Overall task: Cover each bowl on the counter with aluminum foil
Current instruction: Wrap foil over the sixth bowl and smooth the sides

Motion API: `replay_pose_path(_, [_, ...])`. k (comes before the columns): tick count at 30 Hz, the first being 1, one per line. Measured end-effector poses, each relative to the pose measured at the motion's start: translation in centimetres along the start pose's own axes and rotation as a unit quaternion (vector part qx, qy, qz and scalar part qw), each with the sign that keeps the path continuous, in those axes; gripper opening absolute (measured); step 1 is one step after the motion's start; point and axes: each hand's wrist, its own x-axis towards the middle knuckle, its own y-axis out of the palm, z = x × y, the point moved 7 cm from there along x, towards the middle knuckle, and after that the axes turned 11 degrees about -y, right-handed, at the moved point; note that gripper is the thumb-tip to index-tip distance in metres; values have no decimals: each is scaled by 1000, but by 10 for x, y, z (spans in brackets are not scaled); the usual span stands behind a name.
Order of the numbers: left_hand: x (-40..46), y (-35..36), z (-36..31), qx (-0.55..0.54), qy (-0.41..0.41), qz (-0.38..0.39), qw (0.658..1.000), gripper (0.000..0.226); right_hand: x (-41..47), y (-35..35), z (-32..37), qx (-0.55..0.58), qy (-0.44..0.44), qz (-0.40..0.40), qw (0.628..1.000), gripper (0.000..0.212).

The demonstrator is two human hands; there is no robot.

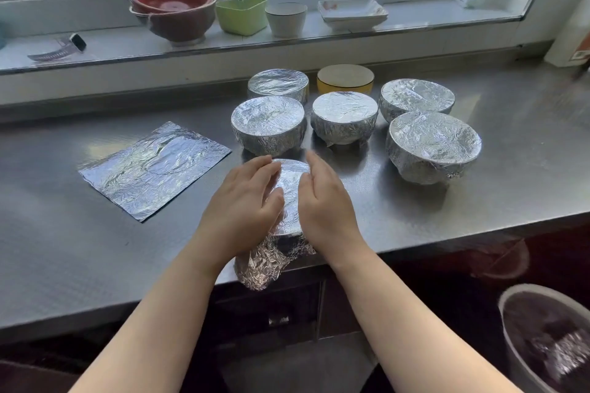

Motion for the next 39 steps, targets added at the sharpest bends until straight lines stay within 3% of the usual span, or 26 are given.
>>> replay_pose_path(6, [-2, -2, -2, -12, -4, -6, 1000, 66, -4, -2, -11, 142, 80, -67, 984, 41])
replay_pose_path(12, [-3, -3, -2, -23, -6, -15, 1000, 65, -12, 5, -30, 252, 166, -126, 945, 40])
replay_pose_path(19, [-3, -4, -1, -46, -15, -22, 999, 63, -13, 9, -41, 336, 186, -119, 916, 30])
replay_pose_path(32, [-18, 7, -4, 37, -36, -22, 998, 94, 12, 3, -47, 319, 170, -36, 932, 29])
replay_pose_path(36, [-18, 6, -5, 46, -41, -18, 998, 101, 10, -1, -44, 239, 147, 6, 960, 55])
replay_pose_path(39, [-19, 6, -7, 49, -42, -13, 998, 102, 5, -27, -40, 170, 115, -78, 976, 52])
